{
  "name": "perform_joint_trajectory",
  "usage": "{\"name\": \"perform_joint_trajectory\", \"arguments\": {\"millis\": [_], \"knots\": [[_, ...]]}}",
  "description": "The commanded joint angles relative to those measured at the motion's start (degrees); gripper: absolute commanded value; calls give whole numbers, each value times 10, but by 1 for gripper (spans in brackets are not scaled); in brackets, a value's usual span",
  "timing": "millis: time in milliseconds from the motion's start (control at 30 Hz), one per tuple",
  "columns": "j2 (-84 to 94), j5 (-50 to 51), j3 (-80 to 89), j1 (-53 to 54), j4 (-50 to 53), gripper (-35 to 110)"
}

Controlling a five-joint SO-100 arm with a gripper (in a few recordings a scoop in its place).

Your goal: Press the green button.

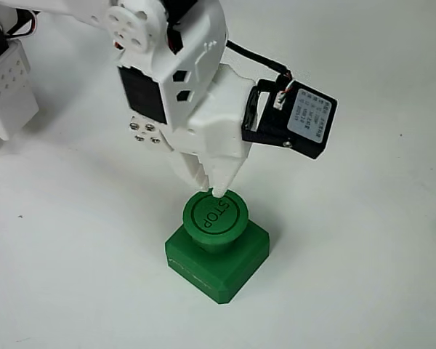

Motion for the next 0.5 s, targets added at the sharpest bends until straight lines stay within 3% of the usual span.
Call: {"name": "perform_joint_trajectory", "arguments": {"millis": [0,467], "knots": [[13,2,-48,1,7,0],[-53,4,-46,-5,5,0]]}}
